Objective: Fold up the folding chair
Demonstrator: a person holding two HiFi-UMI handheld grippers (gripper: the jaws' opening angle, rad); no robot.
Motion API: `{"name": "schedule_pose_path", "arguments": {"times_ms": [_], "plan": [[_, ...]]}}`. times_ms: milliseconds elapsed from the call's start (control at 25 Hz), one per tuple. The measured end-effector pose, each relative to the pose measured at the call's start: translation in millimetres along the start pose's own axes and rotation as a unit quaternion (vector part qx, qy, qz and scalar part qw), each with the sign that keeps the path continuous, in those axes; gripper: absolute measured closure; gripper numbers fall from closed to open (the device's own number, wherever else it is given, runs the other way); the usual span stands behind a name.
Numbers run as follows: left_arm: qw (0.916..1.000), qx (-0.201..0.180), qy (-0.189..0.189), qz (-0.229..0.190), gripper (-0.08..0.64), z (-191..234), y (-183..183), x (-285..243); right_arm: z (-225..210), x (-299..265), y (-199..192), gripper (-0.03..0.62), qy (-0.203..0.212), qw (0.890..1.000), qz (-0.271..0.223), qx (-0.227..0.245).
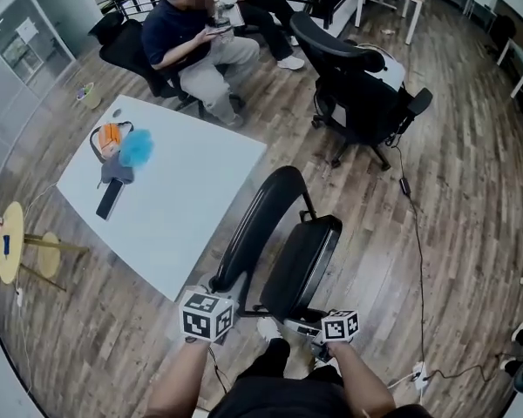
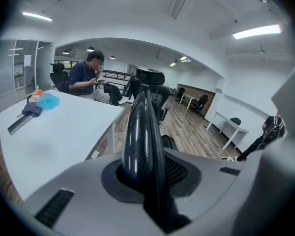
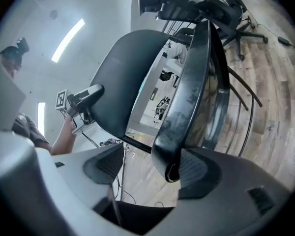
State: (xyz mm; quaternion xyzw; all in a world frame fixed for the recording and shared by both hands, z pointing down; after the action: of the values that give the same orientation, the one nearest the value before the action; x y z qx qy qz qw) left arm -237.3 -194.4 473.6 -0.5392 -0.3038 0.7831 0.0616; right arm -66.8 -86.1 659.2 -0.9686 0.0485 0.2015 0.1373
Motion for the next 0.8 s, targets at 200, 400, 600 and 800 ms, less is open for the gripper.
{"name": "schedule_pose_path", "arguments": {"times_ms": [200, 400, 600, 800], "plan": [[0.9999, -0.008, 0.009, -0.001, 0.486, 17, 8, 14, 35, -54, 45, 0.245, 0.023, 0.999, 0.018, 0.019], [0.9998, -0.012, 0.016, 0.002, 0.486, 41, 10, 22, 52, -104, 76, 0.245, 0.027, 0.997, 0.066, 0.034], [0.9996, -0.016, 0.022, 0.004, 0.486, 66, 11, 29, 68, -145, 97, 0.245, 0.031, 0.993, 0.101, 0.045], [0.9995, -0.014, 0.026, 0.003, 0.486, 87, 14, 29, 69, -165, 112, 0.245, 0.015, 0.989, 0.136, 0.061]]}}
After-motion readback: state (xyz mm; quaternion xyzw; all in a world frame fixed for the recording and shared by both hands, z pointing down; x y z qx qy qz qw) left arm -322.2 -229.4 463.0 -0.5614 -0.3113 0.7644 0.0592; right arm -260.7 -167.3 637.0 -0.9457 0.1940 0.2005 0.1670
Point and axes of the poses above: the fingertips, and each gripper's own axes: x backward along the fingers, z to its left, y out of its top, the point moved 4 cm from there along x, backward along the fingers, and after that the axes turned 15 degrees about z, right-handed, at the moved point
